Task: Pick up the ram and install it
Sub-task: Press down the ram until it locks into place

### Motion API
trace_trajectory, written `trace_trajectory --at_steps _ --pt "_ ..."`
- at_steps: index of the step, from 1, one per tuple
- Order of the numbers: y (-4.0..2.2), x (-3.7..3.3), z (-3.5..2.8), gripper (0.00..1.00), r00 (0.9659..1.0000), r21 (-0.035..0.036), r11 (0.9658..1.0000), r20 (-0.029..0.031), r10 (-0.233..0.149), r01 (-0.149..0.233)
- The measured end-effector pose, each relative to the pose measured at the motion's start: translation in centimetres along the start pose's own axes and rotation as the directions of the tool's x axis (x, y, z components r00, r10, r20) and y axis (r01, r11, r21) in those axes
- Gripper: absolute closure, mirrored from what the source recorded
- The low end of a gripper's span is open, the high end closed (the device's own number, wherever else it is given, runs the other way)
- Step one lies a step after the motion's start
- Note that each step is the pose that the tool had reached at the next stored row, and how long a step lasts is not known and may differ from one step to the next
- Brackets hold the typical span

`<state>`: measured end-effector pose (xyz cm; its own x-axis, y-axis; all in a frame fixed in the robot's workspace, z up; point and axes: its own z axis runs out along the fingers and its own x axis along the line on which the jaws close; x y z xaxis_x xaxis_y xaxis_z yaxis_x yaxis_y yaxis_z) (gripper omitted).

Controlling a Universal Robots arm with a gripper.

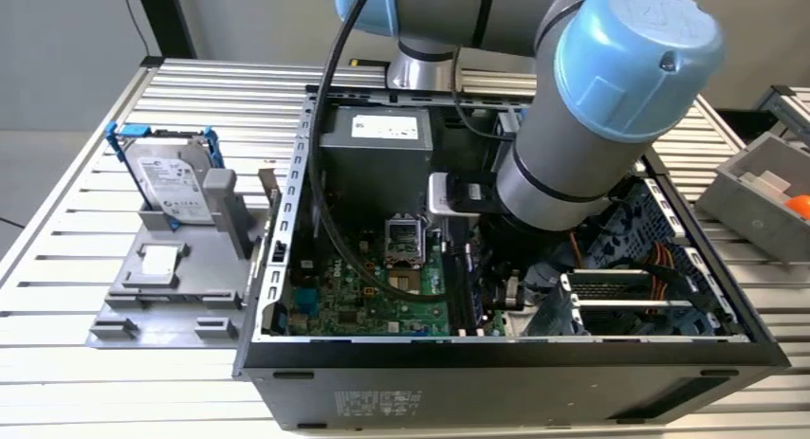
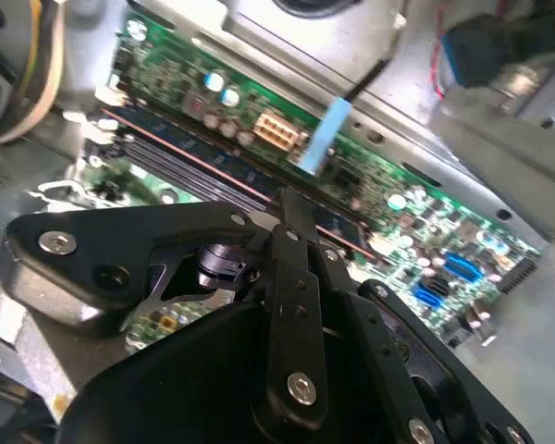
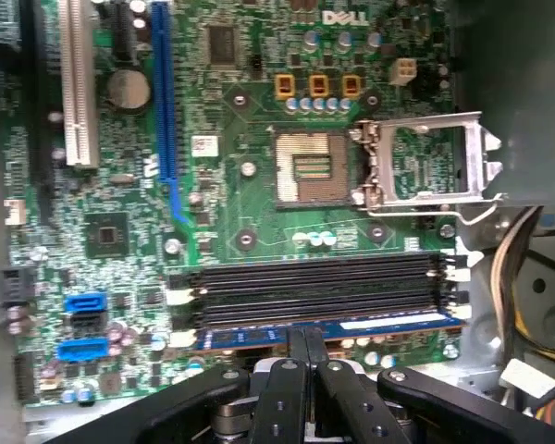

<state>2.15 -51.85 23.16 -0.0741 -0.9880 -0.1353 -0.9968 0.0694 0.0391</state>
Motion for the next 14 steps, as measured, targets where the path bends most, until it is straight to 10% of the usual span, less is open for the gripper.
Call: trace_trajectory --at_steps 14 --pt "0.12 -1.22 1.26 1.0 0.9999 0.0006 1.0 -0.011 0.001 -0.001"
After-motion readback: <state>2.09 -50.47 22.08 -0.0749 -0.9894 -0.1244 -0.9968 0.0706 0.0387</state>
